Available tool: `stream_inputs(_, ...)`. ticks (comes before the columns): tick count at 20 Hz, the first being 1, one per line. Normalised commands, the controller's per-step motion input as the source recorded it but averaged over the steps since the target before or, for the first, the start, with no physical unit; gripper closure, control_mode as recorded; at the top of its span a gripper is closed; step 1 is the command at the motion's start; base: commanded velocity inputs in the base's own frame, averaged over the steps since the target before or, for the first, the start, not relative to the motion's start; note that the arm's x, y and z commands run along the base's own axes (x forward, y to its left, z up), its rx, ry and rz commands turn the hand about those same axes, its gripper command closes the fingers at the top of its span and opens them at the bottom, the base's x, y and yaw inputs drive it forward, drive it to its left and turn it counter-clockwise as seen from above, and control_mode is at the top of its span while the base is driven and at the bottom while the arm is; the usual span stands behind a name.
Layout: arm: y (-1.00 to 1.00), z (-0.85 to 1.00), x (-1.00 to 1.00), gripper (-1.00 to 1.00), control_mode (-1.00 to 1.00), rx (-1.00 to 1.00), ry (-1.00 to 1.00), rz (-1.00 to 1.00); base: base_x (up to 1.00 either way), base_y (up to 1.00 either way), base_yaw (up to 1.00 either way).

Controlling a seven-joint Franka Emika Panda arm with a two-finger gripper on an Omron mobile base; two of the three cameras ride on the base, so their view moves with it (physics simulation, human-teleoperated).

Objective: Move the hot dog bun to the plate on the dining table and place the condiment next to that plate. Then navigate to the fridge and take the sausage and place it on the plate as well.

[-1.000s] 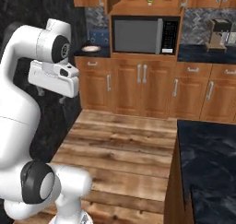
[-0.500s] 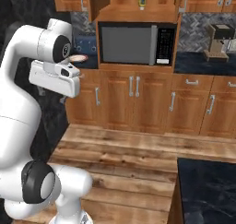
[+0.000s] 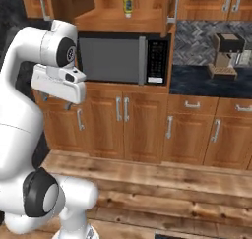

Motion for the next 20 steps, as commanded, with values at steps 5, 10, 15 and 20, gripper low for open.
stream_inputs(5, 0.00, 0.00, 0.00, -1.00, 1.00, 0.00, 0.00, 0.00, 1.00, -0.16, 0.00)
stream_inputs(10, 0.00, 0.00, 0.00, -1.00, 1.00, 0.00, 0.00, 0.00, 1.00, 0.00, 0.03)
stream_inputs(15, 0.00, 0.00, 0.00, -1.00, 1.00, 0.00, 0.00, 0.00, 1.00, 0.00, 0.05)
stream_inputs(20, 0.00, 0.00, 0.00, -1.00, 1.00, 0.00, 0.00, 0.00, 0.85, -0.03, 0.03)
